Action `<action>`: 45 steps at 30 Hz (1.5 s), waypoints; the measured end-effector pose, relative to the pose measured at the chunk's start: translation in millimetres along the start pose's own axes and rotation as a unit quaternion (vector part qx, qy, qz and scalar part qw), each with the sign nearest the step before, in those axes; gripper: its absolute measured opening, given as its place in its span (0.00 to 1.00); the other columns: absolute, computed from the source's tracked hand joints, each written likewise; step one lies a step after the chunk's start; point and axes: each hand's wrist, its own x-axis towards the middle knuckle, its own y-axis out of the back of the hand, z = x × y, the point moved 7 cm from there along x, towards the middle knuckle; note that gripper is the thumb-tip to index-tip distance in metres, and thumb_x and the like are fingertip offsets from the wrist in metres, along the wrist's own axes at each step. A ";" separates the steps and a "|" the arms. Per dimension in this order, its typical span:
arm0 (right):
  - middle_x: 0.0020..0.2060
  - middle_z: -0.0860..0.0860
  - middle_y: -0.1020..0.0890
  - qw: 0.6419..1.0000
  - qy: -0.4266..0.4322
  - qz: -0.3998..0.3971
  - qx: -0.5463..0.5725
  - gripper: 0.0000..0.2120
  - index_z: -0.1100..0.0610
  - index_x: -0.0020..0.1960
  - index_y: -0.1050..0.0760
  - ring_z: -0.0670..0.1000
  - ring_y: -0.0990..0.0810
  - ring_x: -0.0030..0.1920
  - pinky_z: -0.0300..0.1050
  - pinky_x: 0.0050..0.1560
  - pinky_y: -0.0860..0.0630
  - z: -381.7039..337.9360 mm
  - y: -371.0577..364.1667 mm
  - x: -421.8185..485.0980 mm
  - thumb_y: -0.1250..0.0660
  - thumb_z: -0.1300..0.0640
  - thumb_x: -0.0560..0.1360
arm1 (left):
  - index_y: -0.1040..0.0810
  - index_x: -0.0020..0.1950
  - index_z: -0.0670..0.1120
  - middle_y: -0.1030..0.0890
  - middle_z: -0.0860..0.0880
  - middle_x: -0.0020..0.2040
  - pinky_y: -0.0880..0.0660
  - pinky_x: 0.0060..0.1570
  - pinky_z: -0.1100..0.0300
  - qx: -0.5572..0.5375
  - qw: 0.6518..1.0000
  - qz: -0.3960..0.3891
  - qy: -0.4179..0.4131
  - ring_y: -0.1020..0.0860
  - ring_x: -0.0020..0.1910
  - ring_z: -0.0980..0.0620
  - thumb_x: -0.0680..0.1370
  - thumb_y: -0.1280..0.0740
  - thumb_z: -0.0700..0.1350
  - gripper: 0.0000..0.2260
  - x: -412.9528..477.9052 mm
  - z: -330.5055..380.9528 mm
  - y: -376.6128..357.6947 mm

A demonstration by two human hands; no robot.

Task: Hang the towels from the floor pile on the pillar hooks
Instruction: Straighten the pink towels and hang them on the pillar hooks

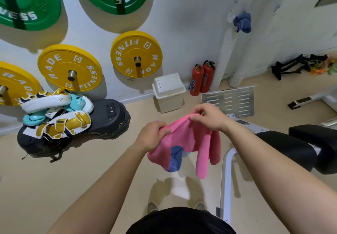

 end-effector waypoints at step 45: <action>0.36 0.48 0.23 0.994 -0.096 -0.048 0.009 0.08 0.51 0.40 0.25 0.48 0.27 0.37 0.46 0.41 0.29 76.7 -49.8 11.0 0.26 0.54 0.73 | 0.19 0.44 0.52 0.20 0.57 0.37 0.33 0.35 0.72 -0.022 0.997 0.067 0.041 0.24 0.38 0.61 0.77 0.30 0.40 0.06 36.1 -26.2 71.2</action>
